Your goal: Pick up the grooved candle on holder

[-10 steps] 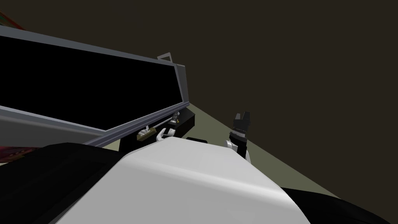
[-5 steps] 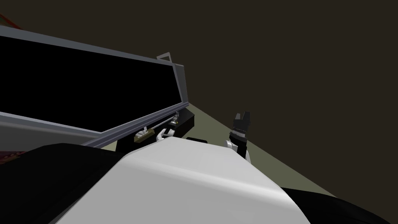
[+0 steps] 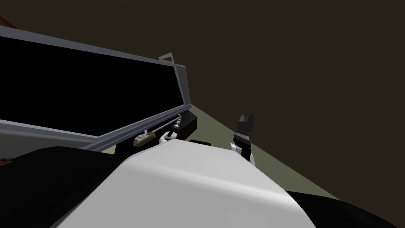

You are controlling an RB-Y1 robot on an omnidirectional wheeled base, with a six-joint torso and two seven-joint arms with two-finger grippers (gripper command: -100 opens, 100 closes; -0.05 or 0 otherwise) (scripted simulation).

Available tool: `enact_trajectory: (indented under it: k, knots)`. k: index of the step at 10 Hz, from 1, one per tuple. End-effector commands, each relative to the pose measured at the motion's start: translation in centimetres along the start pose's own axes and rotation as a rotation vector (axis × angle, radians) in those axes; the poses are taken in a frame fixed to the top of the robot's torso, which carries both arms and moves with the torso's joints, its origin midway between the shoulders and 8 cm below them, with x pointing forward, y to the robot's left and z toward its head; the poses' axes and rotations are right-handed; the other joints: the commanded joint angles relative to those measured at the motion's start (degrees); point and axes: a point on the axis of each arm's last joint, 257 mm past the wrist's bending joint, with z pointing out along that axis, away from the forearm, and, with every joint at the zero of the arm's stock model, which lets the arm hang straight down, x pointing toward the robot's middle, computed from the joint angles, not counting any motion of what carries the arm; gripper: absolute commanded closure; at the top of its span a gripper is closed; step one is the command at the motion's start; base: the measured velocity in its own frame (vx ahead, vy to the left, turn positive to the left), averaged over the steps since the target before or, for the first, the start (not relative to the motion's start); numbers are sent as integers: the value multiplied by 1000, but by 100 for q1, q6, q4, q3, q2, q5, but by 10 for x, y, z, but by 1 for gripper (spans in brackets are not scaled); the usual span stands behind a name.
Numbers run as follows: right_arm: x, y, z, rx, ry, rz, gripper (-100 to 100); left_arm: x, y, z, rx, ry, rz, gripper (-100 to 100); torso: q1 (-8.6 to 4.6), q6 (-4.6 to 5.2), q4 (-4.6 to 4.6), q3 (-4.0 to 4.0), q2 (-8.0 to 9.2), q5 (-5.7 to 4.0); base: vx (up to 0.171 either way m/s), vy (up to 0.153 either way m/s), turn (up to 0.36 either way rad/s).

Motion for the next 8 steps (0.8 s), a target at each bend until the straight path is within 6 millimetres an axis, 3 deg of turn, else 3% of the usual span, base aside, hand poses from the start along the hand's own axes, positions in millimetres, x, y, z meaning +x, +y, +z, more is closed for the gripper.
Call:
enact_trajectory:
  k: [1, 8]
  knots:
    - [0, 0, 0, 0, 0, 0, 0, 0, 14, 2, -31, 9, 23, -100, 0, 0, 0, 0, 0, 0, 29, -19, -5]
    - [0, 0, 0, 0, 0, 0, 0, -2, 75, -4, -168, 38, 88, -100, -1, 1, 0, -1, -2, 0, 36, -22, -1]
